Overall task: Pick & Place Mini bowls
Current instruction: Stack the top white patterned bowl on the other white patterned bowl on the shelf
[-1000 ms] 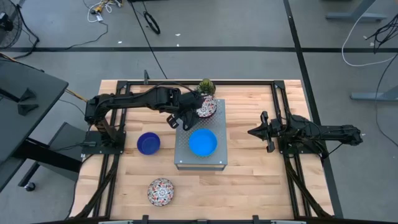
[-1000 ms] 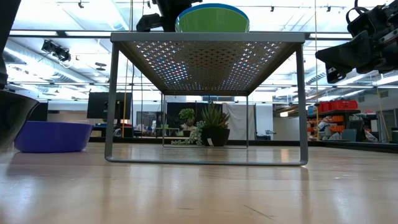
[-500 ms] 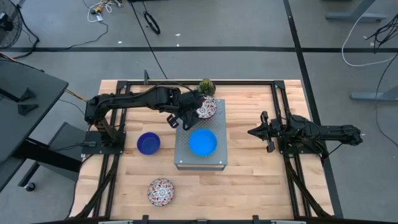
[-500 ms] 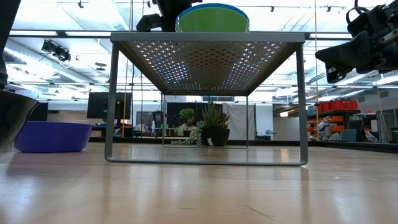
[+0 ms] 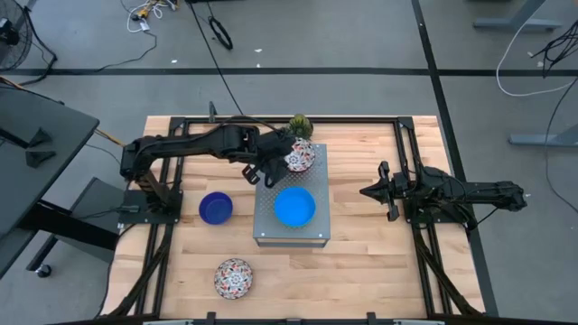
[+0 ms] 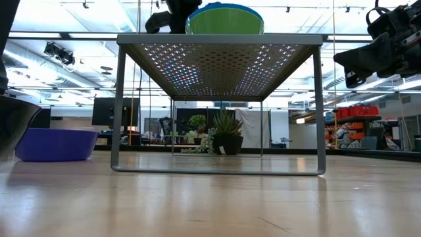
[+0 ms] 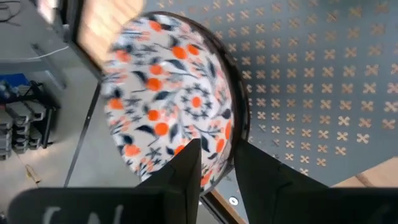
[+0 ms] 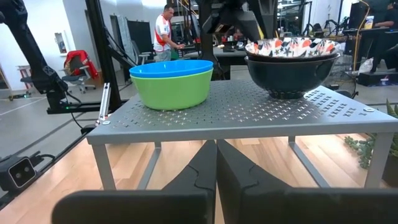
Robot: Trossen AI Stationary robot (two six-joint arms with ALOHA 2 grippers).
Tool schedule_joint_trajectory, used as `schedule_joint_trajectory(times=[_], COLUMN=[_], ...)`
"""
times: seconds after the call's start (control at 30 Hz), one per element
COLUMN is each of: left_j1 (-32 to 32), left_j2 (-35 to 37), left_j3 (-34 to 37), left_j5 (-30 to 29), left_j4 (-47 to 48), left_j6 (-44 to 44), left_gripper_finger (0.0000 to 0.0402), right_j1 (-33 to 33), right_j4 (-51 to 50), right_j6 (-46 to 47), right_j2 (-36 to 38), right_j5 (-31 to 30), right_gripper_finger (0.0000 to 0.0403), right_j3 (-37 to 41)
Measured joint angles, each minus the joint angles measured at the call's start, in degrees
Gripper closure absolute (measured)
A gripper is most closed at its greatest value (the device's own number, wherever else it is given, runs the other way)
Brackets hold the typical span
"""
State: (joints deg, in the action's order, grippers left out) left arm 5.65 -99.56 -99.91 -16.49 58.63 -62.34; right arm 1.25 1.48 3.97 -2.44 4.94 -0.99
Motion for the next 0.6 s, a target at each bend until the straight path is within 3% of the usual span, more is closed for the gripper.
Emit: schedule_joint_trajectory(times=[0.6], left_j1=[-0.1], left_j2=[2.2], left_j3=[0.0], left_j5=[0.1], left_j4=[0.1], left_j6=[5.0], left_gripper_finger=[0.0301], right_j1=[0.0], right_j4=[0.0], right_j6=[0.0], right_j2=[0.0], right_j5=[0.0], right_gripper_finger=[0.0392], right_j3=[0.0])
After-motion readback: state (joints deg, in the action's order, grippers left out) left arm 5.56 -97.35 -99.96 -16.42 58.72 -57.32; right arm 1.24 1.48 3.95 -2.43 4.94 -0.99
